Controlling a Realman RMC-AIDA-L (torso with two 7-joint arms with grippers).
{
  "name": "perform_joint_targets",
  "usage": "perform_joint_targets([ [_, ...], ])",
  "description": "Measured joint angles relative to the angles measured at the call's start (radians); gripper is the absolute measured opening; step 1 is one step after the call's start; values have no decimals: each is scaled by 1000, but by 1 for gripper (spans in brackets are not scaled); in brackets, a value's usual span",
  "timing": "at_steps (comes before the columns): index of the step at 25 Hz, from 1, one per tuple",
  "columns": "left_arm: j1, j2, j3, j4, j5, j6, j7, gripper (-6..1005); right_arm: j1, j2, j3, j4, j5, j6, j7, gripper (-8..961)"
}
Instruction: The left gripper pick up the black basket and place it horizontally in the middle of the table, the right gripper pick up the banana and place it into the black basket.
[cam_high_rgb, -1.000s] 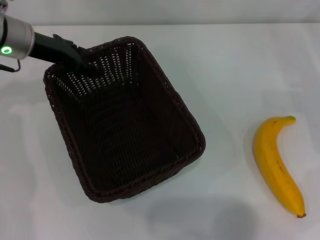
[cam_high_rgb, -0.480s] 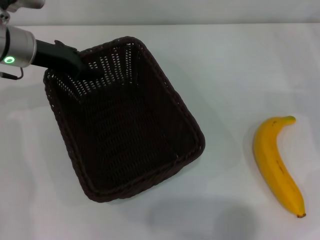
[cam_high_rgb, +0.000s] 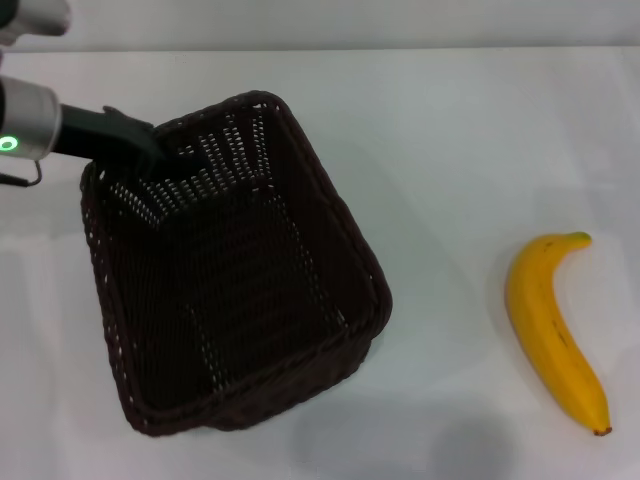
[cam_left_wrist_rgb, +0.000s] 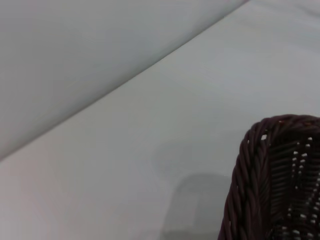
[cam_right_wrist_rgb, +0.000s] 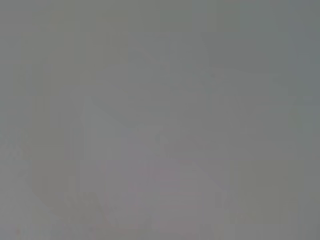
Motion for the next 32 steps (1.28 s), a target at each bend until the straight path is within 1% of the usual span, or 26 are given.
perform_joint_targets([
  [4, 34, 18, -95, 2, 7, -76, -50, 435, -3, 0, -1, 0, -1, 1, 5, 869],
  [7, 58, 32, -163, 5, 8, -115, -135, 413, -6, 0, -1, -2, 0, 1, 5, 870],
  [10, 85, 35, -217, 25, -3, -150, -203, 350, -7, 0, -1, -2, -1, 1, 6, 870],
  [12, 105, 34, -227, 39, -34, -163, -237, 308, -7, 0, 0, -2, -1, 1, 6, 870],
  [15, 134, 33, -230, 45, -98, -168, -303, 282, -10, 0, 0, -3, -2, 1, 6, 870],
  [19, 190, 31, -231, 43, -229, -168, -408, 253, -20, 0, 0, -5, -3, 17, 6, 869],
  [21, 233, 28, -231, 39, -337, -155, -458, 247, -25, 0, 0, -6, -3, 20, 6, 869],
  [24, 289, 17, -232, 37, -460, -138, -495, 237, -33, -1, 0, -7, -3, 21, 6, 870],
  [25, 289, 17, -232, 37, -460, -138, -495, 234, -37, -2, 0, -8, -3, 22, 6, 870],
  [26, 319, 4, -233, 37, -506, -133, -520, 231, -40, -3, 0, -8, -3, 23, 6, 870],
  [28, 336, -9, -233, 37, -526, -129, -535, 237, -43, -4, 0, -9, -3, 24, 6, 869],
  [30, 351, -32, -233, 35, -540, -122, -543, 243, -45, -6, 0, -9, -3, 24, 6, 869],
  [31, 353, -39, -233, 34, -541, -120, -544, 246, -46, -8, 0, -9, -3, 24, 6, 869],
  [32, 358, -59, -233, 34, -542, -105, -543, 249, -46, -9, 0, -9, -3, 24, 6, 869],
])
